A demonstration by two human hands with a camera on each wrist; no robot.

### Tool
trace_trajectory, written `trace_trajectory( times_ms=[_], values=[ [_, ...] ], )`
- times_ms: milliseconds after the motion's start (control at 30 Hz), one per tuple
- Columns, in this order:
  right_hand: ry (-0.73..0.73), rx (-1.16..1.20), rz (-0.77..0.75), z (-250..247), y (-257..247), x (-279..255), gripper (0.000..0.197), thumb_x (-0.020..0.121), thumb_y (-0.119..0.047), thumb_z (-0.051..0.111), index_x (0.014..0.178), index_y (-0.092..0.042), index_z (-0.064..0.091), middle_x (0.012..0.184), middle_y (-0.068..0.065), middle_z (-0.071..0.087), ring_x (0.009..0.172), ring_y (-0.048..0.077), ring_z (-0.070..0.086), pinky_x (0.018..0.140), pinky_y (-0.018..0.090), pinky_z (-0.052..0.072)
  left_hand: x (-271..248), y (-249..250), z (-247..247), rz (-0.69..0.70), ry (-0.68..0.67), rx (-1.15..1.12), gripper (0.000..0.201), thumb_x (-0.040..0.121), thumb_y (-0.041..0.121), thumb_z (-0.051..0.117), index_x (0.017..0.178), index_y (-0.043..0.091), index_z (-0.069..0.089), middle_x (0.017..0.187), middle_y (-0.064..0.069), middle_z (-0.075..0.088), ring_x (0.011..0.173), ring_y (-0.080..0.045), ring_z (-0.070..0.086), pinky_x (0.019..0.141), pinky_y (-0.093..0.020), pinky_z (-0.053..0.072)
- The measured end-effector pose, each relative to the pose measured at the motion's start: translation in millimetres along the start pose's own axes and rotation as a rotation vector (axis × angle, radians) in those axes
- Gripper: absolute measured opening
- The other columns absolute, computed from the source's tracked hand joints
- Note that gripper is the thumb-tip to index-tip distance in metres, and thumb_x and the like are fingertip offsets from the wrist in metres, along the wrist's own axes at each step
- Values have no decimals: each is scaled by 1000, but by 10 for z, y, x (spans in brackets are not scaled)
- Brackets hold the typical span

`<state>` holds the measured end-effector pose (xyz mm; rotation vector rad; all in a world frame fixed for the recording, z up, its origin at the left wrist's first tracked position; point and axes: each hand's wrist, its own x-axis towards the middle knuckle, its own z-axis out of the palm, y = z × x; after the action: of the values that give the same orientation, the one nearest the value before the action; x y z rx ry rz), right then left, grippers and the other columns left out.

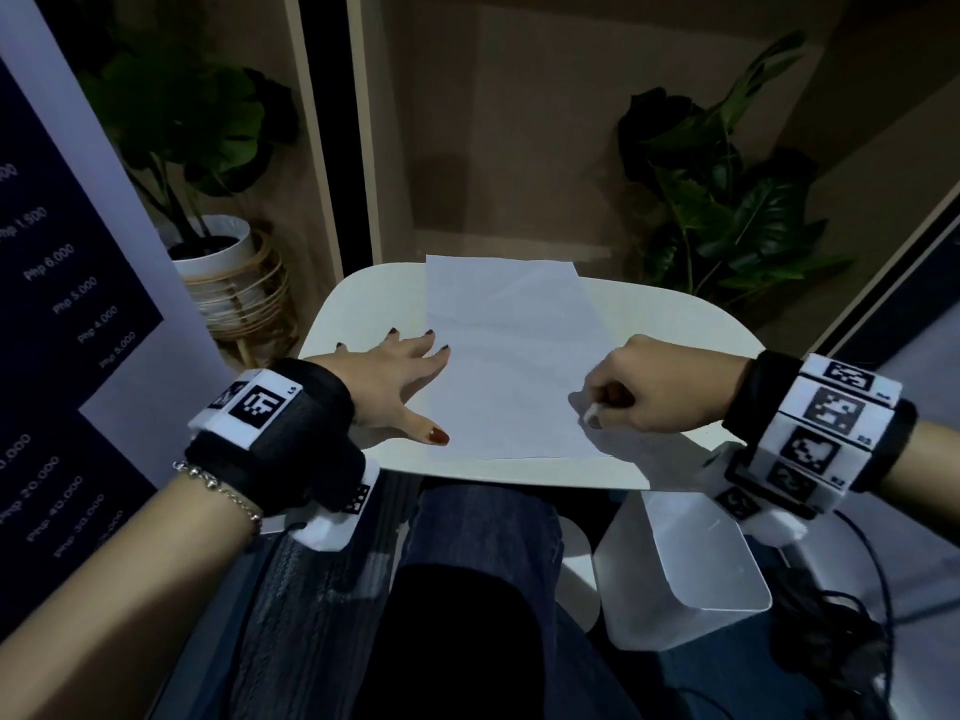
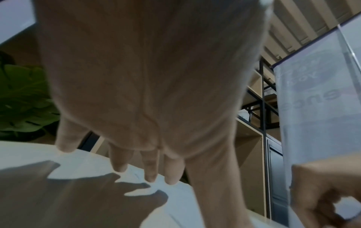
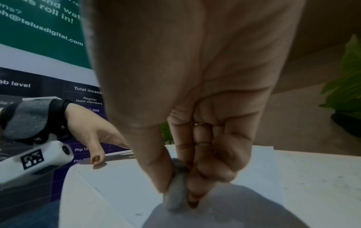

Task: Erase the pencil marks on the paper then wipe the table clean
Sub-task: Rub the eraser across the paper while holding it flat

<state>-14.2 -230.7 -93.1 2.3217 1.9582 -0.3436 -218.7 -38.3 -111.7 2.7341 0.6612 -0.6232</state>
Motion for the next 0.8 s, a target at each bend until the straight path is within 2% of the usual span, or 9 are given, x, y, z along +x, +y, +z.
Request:
trace_trajectory(
  times_ms=[100, 167, 233, 300, 400, 567, 667, 800],
  values=[
    [174, 162, -22, -27, -120, 140, 24, 91, -33, 68, 74, -16, 64, 57, -9, 54, 54, 6, 48, 54, 17, 34, 14, 53, 25, 4, -18, 10, 96, 86, 65, 53, 155, 37, -7, 161, 11, -21, 149, -23, -18, 115, -64, 0],
    [215, 297, -24, -69, -231, 268, 20, 86, -33, 74, 78, -17, 67, 60, -10, 59, 54, 2, 51, 55, 14, 37, 20, 65, 32, 0, -19, 12, 95, 85, 67, 52, 155, 40, -7, 161, 12, -21, 149, -24, -17, 115, -65, -1],
    [216, 334, -36, -88, -347, 401, 20, 84, -32, 76, 79, -14, 69, 62, -9, 62, 55, 2, 53, 56, 13, 39, 28, 71, 42, -7, -23, 25, 96, 84, 70, 51, 154, 43, -8, 161, 13, -22, 150, -24, -17, 115, -65, -3],
    [206, 265, -57, -100, -460, 520, 20, 87, -32, 74, 80, -13, 70, 64, -7, 62, 58, 5, 53, 58, 15, 39, 38, 75, 53, -15, -23, 34, 97, 82, 73, 50, 153, 44, -9, 161, 13, -22, 150, -23, -17, 114, -66, -4],
    [189, 130, -77, -126, -575, 676, 21, 92, -29, 66, 87, -10, 73, 72, 0, 65, 68, 15, 55, 67, 26, 43, 46, 85, 59, -26, -8, 42, 99, 80, 76, 50, 153, 44, -8, 161, 14, -20, 150, -23, -16, 114, -67, -4],
    [115, -24, -58, -94, -661, 772, 22, 94, -17, 53, 92, -6, 72, 80, 10, 65, 81, 30, 62, 73, 35, 52, 40, 123, 101, -50, 18, 5, 102, 76, 79, 52, 153, 47, -7, 162, 13, -18, 150, -22, -18, 113, -68, -6],
    [113, -85, -81, -69, -723, 744, 25, 94, -17, 48, 96, -6, 70, 88, 14, 68, 83, 32, 62, 76, 39, 53, 43, 156, 128, -73, 21, -5, 103, 74, 82, 50, 153, 46, -6, 162, 13, -20, 149, -21, -20, 112, -68, -8],
    [126, -134, -130, -18, -781, 709, 26, 95, -19, 47, 93, -5, 69, 85, 14, 65, 78, 32, 60, 71, 38, 51, 45, 194, 154, -92, 41, -9, 99, 74, 84, 47, 153, 46, -1, 162, 13, -20, 148, -21, -22, 111, -68, -13]
  ],
)
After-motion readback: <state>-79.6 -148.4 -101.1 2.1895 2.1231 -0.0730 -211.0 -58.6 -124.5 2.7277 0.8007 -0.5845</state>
